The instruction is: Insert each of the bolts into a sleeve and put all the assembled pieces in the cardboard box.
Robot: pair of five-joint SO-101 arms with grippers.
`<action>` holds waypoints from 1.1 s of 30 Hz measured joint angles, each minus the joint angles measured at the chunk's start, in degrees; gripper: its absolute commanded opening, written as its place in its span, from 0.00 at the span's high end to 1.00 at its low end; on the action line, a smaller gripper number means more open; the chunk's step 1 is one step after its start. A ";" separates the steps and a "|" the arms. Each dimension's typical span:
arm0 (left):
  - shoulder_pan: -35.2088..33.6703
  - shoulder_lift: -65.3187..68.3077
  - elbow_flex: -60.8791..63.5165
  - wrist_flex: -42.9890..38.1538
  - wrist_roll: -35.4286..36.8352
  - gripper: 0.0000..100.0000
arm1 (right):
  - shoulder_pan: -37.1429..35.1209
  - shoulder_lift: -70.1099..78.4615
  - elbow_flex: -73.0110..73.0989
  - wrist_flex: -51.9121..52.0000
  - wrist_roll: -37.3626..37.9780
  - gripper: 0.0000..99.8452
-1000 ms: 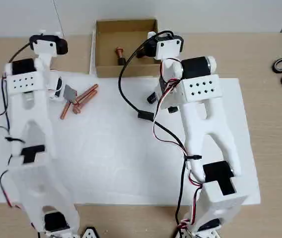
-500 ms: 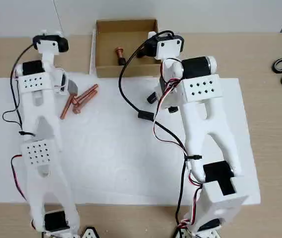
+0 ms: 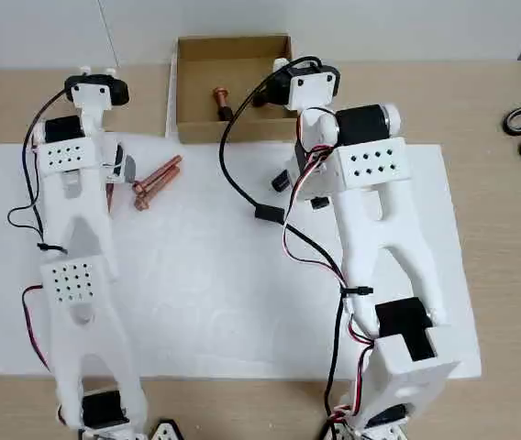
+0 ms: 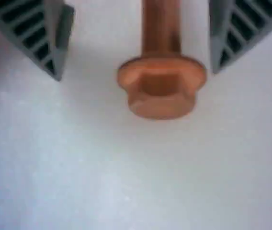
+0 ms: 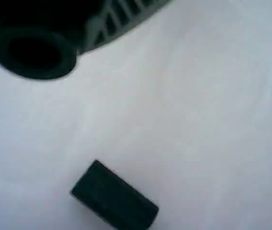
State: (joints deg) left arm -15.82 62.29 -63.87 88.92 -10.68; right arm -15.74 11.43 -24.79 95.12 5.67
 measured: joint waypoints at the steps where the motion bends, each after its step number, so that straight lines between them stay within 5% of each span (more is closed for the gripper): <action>1: 0.00 0.44 -0.26 0.00 0.00 0.81 | 0.00 0.00 0.00 0.00 0.00 1.00; 5: 0.00 1.41 -0.88 0.00 0.00 0.83 | 0.00 0.00 0.00 0.00 0.00 1.00; 11: 0.79 1.49 -0.88 0.09 0.00 1.00 | 0.00 0.00 0.00 0.00 0.00 1.00; 22: 2.37 1.93 -2.20 2.02 0.00 0.99 | 0.00 0.00 0.00 0.00 0.00 1.00; 33: 1.76 1.58 -17.05 10.46 -0.26 0.99 | 0.00 0.00 0.00 0.00 0.00 1.00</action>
State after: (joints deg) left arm -14.07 63.87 -80.92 99.38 -10.95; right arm -15.74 11.43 -24.79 95.12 5.67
